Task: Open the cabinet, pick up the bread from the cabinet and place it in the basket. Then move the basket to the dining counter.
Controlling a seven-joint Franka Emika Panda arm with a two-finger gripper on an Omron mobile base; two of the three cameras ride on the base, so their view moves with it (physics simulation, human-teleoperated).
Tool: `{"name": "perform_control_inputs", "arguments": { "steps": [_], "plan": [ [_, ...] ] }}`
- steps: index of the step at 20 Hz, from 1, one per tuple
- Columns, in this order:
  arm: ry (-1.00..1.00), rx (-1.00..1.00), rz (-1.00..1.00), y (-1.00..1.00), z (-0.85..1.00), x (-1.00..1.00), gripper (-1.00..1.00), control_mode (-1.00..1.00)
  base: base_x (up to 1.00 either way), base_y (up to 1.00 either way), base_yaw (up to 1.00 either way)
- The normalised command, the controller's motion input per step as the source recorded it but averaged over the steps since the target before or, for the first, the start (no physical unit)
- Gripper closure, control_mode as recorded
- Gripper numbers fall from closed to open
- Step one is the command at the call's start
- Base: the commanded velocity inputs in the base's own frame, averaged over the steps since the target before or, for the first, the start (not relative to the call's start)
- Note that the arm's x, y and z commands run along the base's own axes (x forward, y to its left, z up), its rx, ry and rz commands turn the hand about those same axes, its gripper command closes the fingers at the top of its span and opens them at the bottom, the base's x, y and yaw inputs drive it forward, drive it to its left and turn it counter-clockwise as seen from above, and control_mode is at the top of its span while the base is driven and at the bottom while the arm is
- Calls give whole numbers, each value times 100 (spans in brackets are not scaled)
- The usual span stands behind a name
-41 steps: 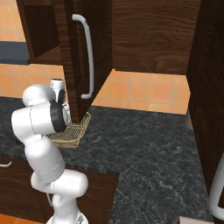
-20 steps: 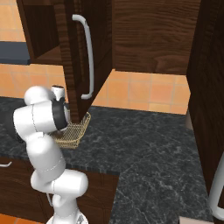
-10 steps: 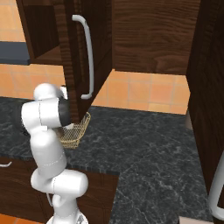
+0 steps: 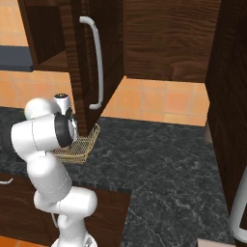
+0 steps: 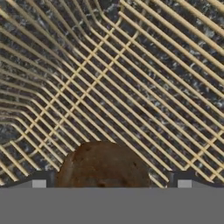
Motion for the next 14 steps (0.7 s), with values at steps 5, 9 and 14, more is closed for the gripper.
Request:
{"name": "perform_control_inputs", "arguments": {
  "steps": [5, 9, 14],
  "plan": [
    [-23, -3, 0, 0, 50, -15, -100, -100, 0, 0, 0],
    [-10, -7, -1, 2, 41, -30, -100, -100, 0, 0, 0],
    [-5, -2, 3, 20, 5, -29, -100, -100, 0, 0, 0]
  ]
}}
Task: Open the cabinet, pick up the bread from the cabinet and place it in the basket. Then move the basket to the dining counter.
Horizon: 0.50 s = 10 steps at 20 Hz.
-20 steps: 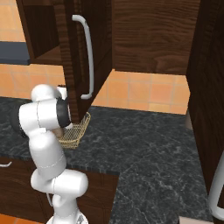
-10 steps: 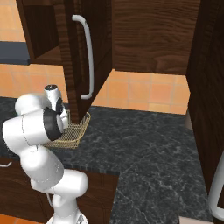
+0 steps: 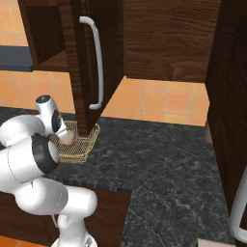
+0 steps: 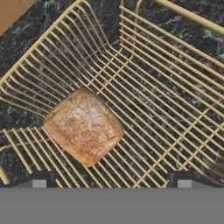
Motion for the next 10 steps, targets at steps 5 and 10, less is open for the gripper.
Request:
{"name": "perform_control_inputs", "arguments": {
  "steps": [5, 10],
  "plan": [
    [-8, -9, 29, 50, 11, -29, -100, -100, 0, 0, 0],
    [-3, -18, 45, 60, 16, -3, -100, -100, 0, 0, 0]
  ]
}}
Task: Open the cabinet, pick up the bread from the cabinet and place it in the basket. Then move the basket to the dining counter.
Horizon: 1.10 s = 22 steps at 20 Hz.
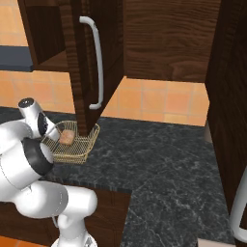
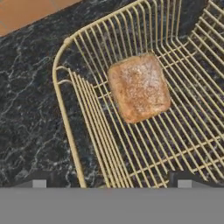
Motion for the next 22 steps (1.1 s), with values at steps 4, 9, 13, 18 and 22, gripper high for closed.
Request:
{"name": "perform_control_inputs", "arguments": {
  "steps": [4, 9, 13, 18, 22],
  "plan": [
    [-1, -28, 47, 38, 20, 0, -100, -100, 0, 0, 0],
    [0, -34, 44, 35, 0, -21, -100, -100, 0, 0, 0],
    [0, -16, 28, 31, -1, -46, -100, -100, 0, 0, 0],
    [0, -16, 8, -6, -33, -15, -100, -100, 0, 0, 0],
    [-5, -6, 0, -29, -38, 0, -100, -100, 0, 0, 0]
  ]
}}
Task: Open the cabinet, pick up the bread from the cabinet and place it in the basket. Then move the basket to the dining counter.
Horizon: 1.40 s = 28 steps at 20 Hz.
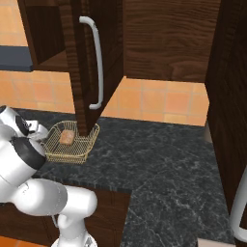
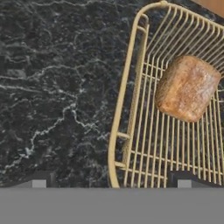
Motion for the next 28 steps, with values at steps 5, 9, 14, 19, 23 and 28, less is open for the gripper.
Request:
{"name": "perform_control_inputs", "arguments": {
  "steps": [5, 9, 14, 19, 23, 28],
  "plan": [
    [2, 0, 0, -23, -18, 6, -100, -100, 0, 0, 0],
    [0, 0, 0, -11, -12, 10, -100, -100, 0, 0, 0],
    [3, 0, 1, 0, -19, 0, -100, -100, 0, 0, 0],
    [1, 0, 7, 0, -22, 0, -100, -100, 0, 0, 0],
    [0, 0, 8, 0, -26, 0, -100, -100, 0, 0, 0],
    [2, 0, 4, -5, -8, 0, -100, -100, 0, 0, 0]
  ]
}}
